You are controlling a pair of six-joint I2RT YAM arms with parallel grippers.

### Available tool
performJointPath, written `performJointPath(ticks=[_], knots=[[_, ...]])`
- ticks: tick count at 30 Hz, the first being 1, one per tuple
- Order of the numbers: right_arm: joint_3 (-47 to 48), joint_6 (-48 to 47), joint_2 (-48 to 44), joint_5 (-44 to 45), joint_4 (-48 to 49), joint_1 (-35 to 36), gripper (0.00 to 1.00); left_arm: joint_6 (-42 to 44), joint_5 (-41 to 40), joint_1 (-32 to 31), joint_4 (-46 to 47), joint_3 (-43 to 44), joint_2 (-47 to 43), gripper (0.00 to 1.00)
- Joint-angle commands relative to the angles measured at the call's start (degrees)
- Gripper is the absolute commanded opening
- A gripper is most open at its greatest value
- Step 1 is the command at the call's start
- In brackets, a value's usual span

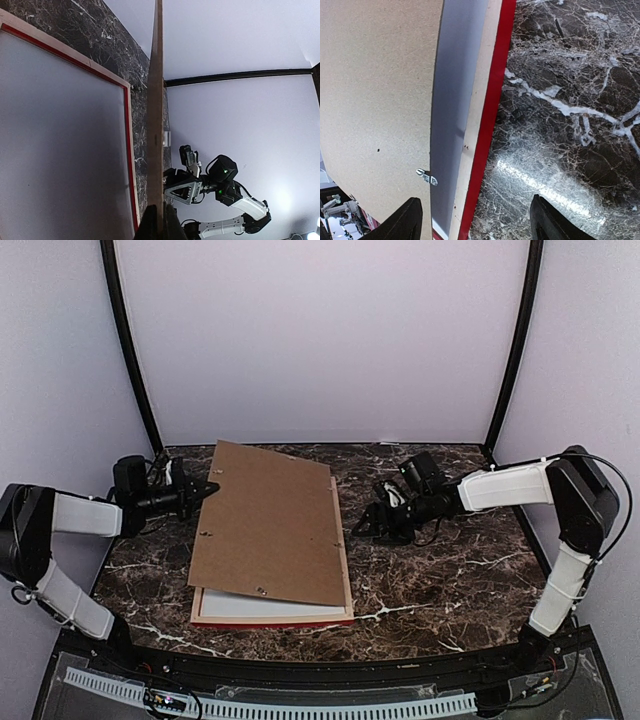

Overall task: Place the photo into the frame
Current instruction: Adjust the backboard.

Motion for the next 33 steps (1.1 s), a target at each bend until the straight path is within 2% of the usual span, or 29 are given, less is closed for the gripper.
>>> performJointPath(ticks=[1, 7, 14, 25, 33], knots=[[-0.44, -0.93, 0.13, 0.86, 0.78, 0.45, 0.75, -1.51, 1.65, -0.53, 6.82, -0.71, 2.93, 0.0], [-0.67, -1.19, -0.02, 1.22, 0.27, 0.38, 0.75, -0.88, 1.69, -0.62, 9.21, -1.44, 6.96, 0.0], [-0.59, -1.28, 0.44, 1.3, 0.32, 0.45, 0.75, 4.17, -0.4, -0.59, 2.98, -0.38, 6.71, 0.0], [-0.27, -1.21, 1.33, 0.93, 0.91, 0.46, 0.75, 6.62, -1.48, -0.64, 1.96, -0.45, 8.13, 0.0], [5.65, -1.38, 5.11, 0.88, 0.45, 3.19, 0.75, 6.9, -1.32, -0.58, 2.67, -0.23, 10.05, 0.0]])
